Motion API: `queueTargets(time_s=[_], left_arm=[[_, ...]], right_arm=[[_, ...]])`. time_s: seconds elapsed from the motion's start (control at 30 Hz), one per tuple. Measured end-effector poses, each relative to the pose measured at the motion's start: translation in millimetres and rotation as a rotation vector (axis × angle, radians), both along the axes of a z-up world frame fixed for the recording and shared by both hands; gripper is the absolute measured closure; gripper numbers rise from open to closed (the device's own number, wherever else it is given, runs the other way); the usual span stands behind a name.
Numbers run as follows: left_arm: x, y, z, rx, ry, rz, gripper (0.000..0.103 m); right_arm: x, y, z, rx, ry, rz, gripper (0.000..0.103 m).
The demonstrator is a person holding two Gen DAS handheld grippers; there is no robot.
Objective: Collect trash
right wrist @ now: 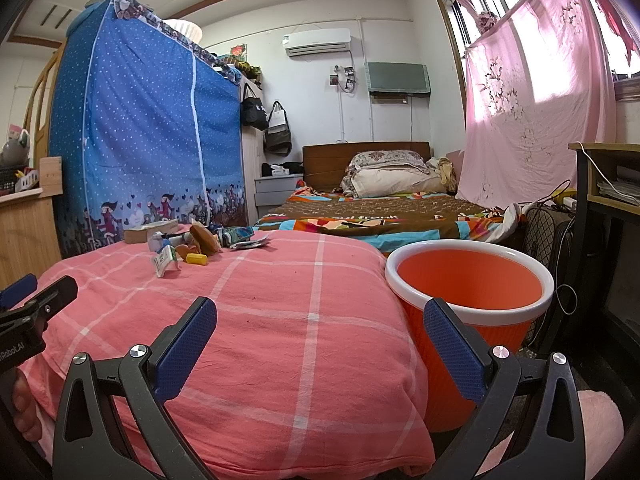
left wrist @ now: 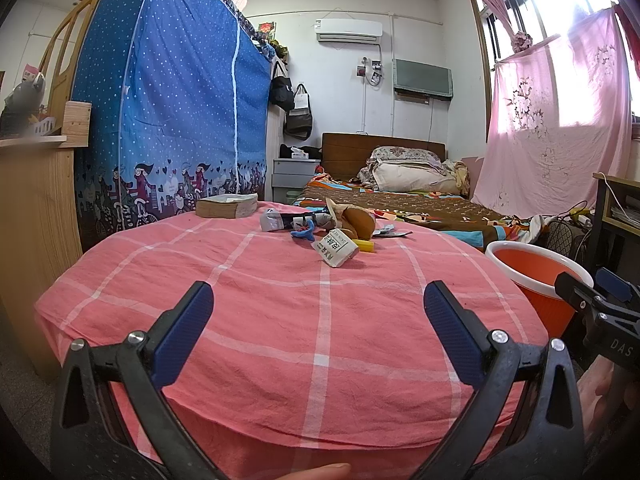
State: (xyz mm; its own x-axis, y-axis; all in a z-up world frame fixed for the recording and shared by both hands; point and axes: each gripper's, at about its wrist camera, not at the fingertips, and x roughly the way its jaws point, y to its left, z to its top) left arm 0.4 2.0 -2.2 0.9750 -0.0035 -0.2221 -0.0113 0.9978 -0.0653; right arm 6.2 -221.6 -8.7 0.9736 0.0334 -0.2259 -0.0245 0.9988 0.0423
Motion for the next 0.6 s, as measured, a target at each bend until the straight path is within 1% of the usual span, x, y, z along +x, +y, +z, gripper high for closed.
queueTargets(time_s=[0.43,0.6], left_arm=[[0.5,0.4,0.9,-0.004,0.0,0.009,0.0],[8.7,2.1,10.1,0.002,-0.01,0.015,0.0]], right_arm=[[0.6,0.5,0.3,0.002,-0.004,0.001,0.0],[6.9,5.9,5.7,-0.015,-0.016,0.012,0.0]])
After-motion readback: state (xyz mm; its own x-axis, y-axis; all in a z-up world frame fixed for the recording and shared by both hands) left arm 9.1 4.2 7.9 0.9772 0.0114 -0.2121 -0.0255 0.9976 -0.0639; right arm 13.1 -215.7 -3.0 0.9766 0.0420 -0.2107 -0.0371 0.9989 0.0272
